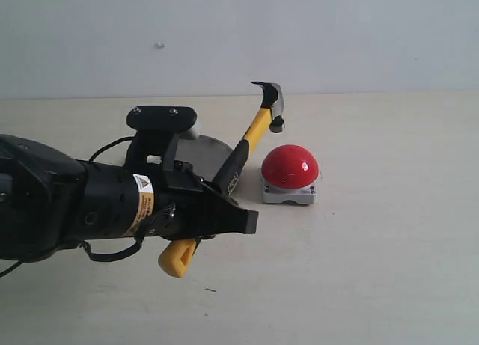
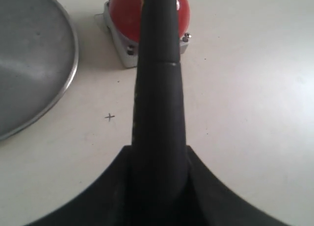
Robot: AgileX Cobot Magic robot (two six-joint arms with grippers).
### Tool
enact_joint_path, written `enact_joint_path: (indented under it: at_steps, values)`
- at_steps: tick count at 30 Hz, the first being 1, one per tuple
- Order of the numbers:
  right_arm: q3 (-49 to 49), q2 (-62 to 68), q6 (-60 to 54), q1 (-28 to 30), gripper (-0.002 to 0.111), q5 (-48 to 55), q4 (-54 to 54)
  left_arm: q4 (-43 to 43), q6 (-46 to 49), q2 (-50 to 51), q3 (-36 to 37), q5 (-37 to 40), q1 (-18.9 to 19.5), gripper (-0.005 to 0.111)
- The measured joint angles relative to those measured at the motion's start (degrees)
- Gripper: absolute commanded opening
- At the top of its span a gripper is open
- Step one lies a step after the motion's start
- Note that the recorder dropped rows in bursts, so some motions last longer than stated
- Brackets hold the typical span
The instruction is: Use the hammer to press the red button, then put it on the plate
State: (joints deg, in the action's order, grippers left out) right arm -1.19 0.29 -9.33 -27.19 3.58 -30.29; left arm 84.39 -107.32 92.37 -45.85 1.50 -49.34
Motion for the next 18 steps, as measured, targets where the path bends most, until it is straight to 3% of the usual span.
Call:
enact_joint_path:
  at_steps: [7, 18]
  values:
    - [0.0, 0.0, 0.0, 0.0, 0.0, 0.0, 0.0, 2.56, 0.13, 1.83, -6.03, -4.17, 0.12, 0.0]
    - [0.0, 0.0, 0.0, 0.0, 0.0, 0.0, 0.0, 5.74, 4.92, 1.83, -6.94, 3.0, 0.12, 0.0]
